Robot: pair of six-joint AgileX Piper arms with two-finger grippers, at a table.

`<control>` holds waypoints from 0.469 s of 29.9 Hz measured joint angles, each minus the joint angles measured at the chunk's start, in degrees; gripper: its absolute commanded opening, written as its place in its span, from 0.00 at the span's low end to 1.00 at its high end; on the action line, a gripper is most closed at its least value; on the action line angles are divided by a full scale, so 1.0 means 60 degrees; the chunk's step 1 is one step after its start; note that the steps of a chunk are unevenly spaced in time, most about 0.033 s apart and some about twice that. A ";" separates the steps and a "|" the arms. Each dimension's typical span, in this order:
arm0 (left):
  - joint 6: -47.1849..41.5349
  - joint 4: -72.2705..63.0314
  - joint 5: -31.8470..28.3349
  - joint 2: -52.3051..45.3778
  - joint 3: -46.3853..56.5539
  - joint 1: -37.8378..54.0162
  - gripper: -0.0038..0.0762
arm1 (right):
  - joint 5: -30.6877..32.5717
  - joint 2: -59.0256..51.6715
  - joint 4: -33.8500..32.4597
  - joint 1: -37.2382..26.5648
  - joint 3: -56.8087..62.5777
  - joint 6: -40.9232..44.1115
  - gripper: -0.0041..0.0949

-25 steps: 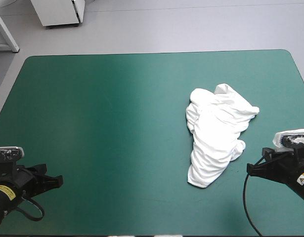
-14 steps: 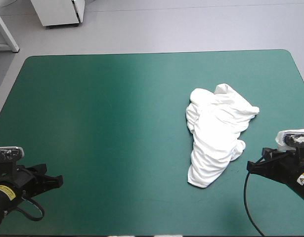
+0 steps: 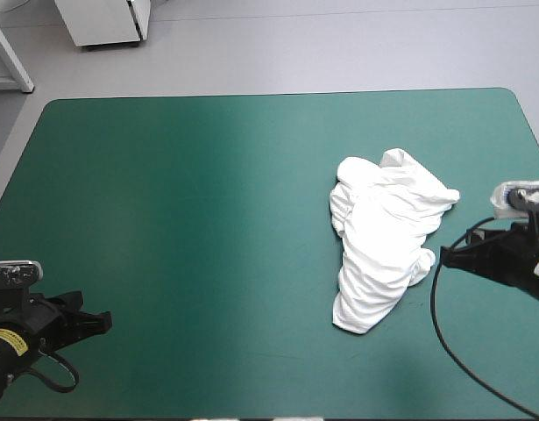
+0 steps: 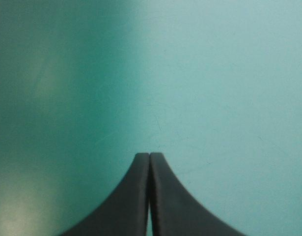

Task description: Fold the cloth

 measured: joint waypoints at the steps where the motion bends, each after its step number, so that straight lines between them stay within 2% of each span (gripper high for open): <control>1: 0.0000 0.0000 0.0000 0.0000 0.0000 0.0000 0.04 | 0.0062 0.0298 0.0000 0.0000 -0.0278 -0.0126 0.29; 2: 0.0000 0.0000 0.0000 0.0000 0.0000 0.0000 0.04 | 0.0154 0.0596 0.0000 0.0000 -0.0604 -0.0226 0.37; 5: 0.0000 0.0000 0.0000 0.0000 0.0000 0.0000 0.04 | 0.0408 0.1342 0.0010 0.0000 -0.1282 -0.0347 0.49; 14: 0.0000 0.0000 0.0000 0.0000 0.0000 0.0000 0.04 | 0.0570 0.3206 -0.0106 0.0000 -0.1494 -0.0488 0.46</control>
